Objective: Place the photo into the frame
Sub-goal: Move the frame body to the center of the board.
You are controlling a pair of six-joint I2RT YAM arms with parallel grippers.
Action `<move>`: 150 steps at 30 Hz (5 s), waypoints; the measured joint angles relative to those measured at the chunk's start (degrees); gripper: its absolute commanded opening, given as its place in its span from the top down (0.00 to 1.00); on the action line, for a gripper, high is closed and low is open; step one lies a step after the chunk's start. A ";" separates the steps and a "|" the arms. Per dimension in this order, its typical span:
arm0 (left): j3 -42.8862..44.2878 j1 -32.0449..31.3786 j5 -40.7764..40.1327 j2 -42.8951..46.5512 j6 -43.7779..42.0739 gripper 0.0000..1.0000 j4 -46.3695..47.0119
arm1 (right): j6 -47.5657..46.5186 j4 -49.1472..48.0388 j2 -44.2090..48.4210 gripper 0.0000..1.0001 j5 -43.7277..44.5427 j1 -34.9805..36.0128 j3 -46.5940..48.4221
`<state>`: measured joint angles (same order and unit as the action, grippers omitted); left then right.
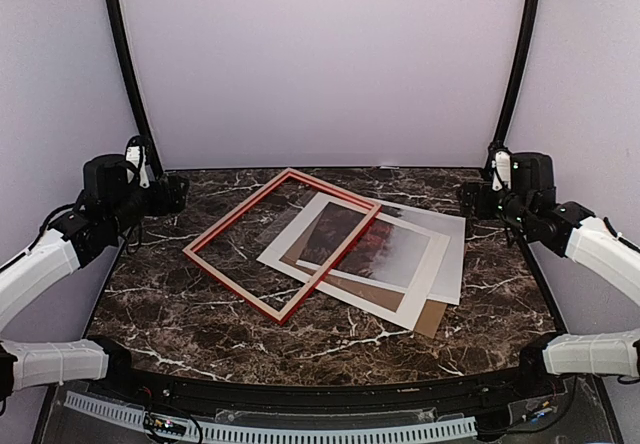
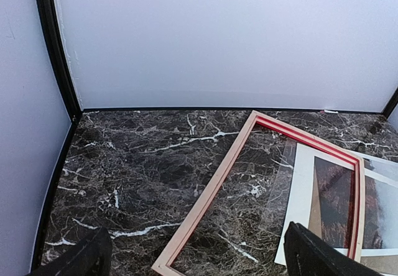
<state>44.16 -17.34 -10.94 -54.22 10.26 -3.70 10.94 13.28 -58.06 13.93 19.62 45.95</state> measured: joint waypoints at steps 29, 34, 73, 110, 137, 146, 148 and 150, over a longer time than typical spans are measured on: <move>11.13 0.22 6.64 -18.12 -1.33 0.01 -6.23 | 3.82 3.04 5.79 0.01 -6.03 -0.17 -0.92; 16.09 0.37 9.75 -26.97 -2.89 0.01 -8.26 | 4.26 3.52 2.16 0.01 -9.22 -0.17 -1.40; 48.76 4.02 14.49 -69.85 -14.03 0.88 -29.11 | 8.50 -3.87 -17.35 0.01 -18.34 3.28 -3.76; 21.33 9.75 6.62 -49.18 -5.90 0.21 -33.18 | -2.03 3.74 -48.15 0.01 -6.36 0.22 23.50; 21.73 -19.37 16.70 -43.23 9.90 0.14 -12.44 | -8.44 8.31 -57.09 0.33 -29.77 -10.43 29.99; 28.89 -28.37 10.86 -54.80 13.40 0.25 -13.44 | -8.24 6.97 -57.09 0.49 -33.20 -11.76 29.07; 30.12 -29.35 9.42 -55.87 14.23 0.29 -14.23 | -8.11 7.02 -57.09 0.54 -33.68 -11.96 29.07; 30.97 -29.94 7.96 -56.81 15.04 0.33 -14.47 | -8.09 7.10 -57.13 0.59 -34.18 -12.15 29.07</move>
<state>75.13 -47.29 -2.98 -111.02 25.30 -18.17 2.85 20.38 -115.20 -20.25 7.46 75.02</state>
